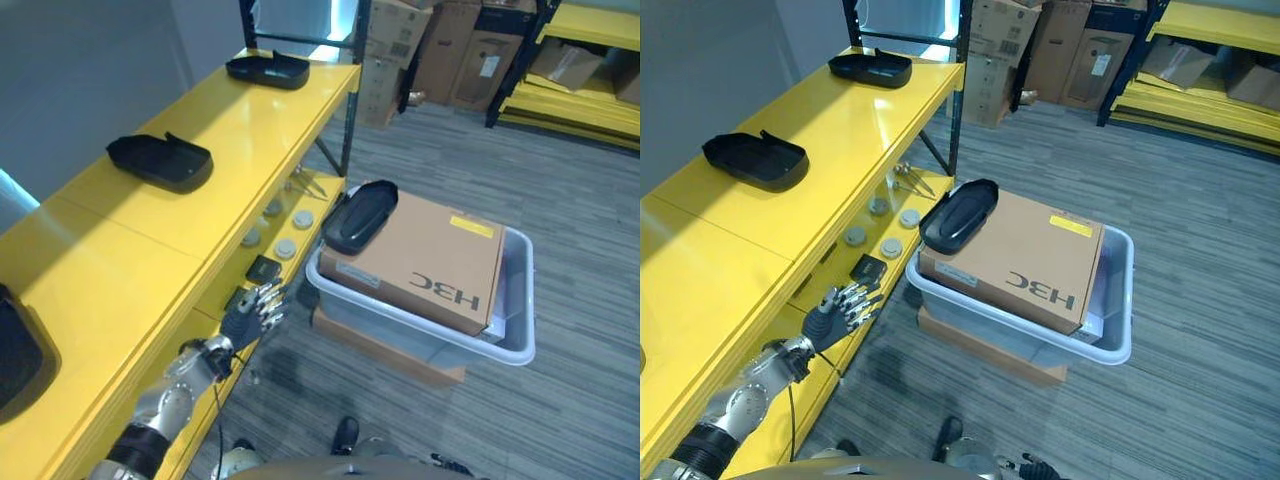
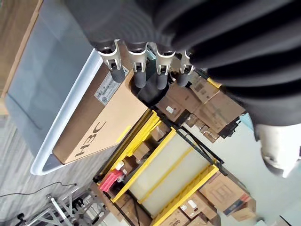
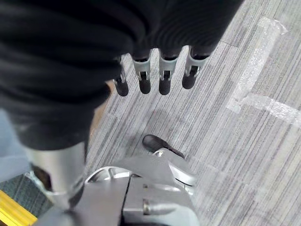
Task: Move parts from the plastic box to the shelf.
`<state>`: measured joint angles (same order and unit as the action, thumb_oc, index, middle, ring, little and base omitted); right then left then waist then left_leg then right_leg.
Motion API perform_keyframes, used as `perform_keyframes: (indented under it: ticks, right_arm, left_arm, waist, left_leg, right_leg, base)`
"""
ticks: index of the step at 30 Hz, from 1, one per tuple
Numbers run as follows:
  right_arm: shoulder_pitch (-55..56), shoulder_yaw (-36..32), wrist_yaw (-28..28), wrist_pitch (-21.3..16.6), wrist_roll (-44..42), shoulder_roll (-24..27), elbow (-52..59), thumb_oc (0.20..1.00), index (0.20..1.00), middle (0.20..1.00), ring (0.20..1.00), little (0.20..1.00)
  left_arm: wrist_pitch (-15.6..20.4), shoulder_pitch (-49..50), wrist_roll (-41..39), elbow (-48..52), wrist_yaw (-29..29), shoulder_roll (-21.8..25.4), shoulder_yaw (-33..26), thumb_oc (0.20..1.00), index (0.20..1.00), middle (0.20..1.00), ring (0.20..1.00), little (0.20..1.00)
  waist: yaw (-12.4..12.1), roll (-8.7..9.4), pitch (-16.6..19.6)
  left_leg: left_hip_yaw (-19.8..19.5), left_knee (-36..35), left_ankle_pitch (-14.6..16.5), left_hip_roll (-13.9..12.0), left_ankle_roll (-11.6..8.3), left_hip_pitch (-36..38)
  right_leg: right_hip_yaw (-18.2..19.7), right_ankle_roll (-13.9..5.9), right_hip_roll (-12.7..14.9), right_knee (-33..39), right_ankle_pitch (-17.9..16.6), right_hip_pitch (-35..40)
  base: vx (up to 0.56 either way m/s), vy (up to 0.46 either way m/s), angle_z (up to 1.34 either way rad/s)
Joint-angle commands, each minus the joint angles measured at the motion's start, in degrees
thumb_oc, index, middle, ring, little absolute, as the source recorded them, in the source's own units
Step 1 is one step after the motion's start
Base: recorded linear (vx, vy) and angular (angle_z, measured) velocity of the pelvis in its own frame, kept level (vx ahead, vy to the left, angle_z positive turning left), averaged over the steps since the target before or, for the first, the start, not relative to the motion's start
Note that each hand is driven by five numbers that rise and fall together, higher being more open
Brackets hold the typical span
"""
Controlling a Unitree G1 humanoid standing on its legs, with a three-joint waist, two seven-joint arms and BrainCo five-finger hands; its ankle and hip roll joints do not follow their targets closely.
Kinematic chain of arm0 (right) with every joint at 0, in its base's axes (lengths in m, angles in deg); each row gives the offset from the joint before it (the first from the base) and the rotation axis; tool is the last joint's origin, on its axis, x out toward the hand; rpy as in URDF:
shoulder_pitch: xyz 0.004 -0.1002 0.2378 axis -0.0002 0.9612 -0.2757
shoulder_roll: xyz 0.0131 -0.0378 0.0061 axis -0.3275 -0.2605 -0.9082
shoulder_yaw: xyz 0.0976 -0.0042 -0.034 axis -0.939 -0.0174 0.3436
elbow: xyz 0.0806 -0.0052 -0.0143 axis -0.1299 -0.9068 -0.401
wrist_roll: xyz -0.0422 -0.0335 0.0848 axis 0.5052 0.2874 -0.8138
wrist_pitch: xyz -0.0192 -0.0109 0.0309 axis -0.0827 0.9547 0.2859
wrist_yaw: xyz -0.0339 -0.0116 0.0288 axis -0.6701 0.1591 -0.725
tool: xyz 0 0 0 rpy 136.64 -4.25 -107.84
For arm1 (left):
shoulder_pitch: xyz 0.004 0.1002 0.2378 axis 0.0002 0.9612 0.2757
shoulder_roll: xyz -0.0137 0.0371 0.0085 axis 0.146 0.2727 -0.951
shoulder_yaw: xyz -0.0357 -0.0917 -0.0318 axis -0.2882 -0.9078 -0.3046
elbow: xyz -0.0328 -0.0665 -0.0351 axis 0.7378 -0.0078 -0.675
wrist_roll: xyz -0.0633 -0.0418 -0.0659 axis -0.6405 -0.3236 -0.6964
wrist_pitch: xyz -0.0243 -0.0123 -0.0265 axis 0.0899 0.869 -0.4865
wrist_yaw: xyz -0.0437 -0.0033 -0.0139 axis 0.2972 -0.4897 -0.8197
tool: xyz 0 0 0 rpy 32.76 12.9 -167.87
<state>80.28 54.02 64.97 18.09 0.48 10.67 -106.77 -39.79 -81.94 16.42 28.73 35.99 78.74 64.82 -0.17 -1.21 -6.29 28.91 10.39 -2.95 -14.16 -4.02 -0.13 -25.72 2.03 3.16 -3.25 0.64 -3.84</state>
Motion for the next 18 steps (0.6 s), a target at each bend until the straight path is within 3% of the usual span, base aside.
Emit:
perform_keyframes:
  ticks: [1,2,6,7,14,18]
  right_arm:
    - [-3.4,1.2,1.9,-1.1,-1.3,0.3,-2.5,1.0,1.0,1.0,1.0,1.0]
    - [-4.9,1.7,2.8,-1.6,-1.6,1.0,-4.0,1.0,1.0,1.0,1.0,1.0]
    - [-7.5,2.8,4.1,-2.7,-2.6,1.7,-7.2,1.0,1.0,1.0,1.0,1.0]
    - [-8.3,3.1,3.1,-2.3,-3.1,1.3,-7.6,1.0,1.0,1.0,1.0,1.0]
    - [-7.8,0.4,1.3,-3.5,-3.4,-0.3,-11.1,1.0,1.0,1.0,1.0,1.0]
    - [-7.4,-1.5,1.1,-5.0,-2.7,-1.1,-12.9,1.0,1.0,1.0,1.0,1.0]
  left_arm:
    - [3.5,0.4,5.8,1.6,-3.8,1.1,-2.0,1.0,1.0,1.0,1.0,1.0]
    - [4.4,1.5,10.5,-1.6,-4.2,1.7,-2.4,1.0,1.0,1.0,1.0,1.0]
    - [5.6,1.3,21.4,-11.2,-7.7,1.7,0.0,1.0,1.0,1.0,1.0,1.0]
    - [7.1,0.1,26.1,-17.6,-11.9,1.3,1.9,1.0,1.0,1.0,1.0,1.0]
    - [8.2,-2.8,36.5,-30.3,-21.9,-1.2,4.8,1.0,1.0,1.0,1.0,1.0]
    - [10.1,-1.0,39.2,-35.6,-26.1,-2.3,4.5,1.0,1.0,1.0,1.0,1.0]
  waist:
    - [-2.6,1.82,-0.8]
    - [-4.5,1.69,-1.3]
    - [-6.1,0.53,-0.7]
    - [-5.4,-0.21,-0.4]
    - [-2.5,-1.25,0.0]
    - [-2.4,-1.11,0.3]
  left_leg:
    - [-12.7,0.1,2.8,9.5,2.47,-7.1]
    - [-20.0,-1.2,2.5,11.7,3.2,-6.8]
    - [-29.3,-5.5,0.9,13.5,2.28,-6.0]
    - [-30.8,-6.3,1.2,13.9,2.19,-5.6]
    - [-28.4,-9.3,1.5,14.0,2.51,-2.9]
    - [-28.0,-10.6,1.7,14.3,3.08,-1.8]
  right_leg:
    - [5.4,-7.03,2.3,4.3,-2.2,6.3]
    - [9.1,-6.43,2.1,4.1,-2.8,5.0]
    - [14.5,-6.48,1.0,5.1,-3.3,4.4]
    - [16.5,-6.9,0.9,4.8,-3.1,3.7]
    - [17.5,-8.26,1.8,5.2,-3.7,2.9]
    - [17.5,-8.66,2.2,5.2,-3.9,3.0]
  base:
    - [0.01,0.02,-0.85]
    - [0.02,0.053,-0.59]
    - [0.03,0.059,-1.86]
    - [0.0,0.122,-0.86]
    - [0.01,0.138,-0.64]
    - [0.02,0.061,-0.05]
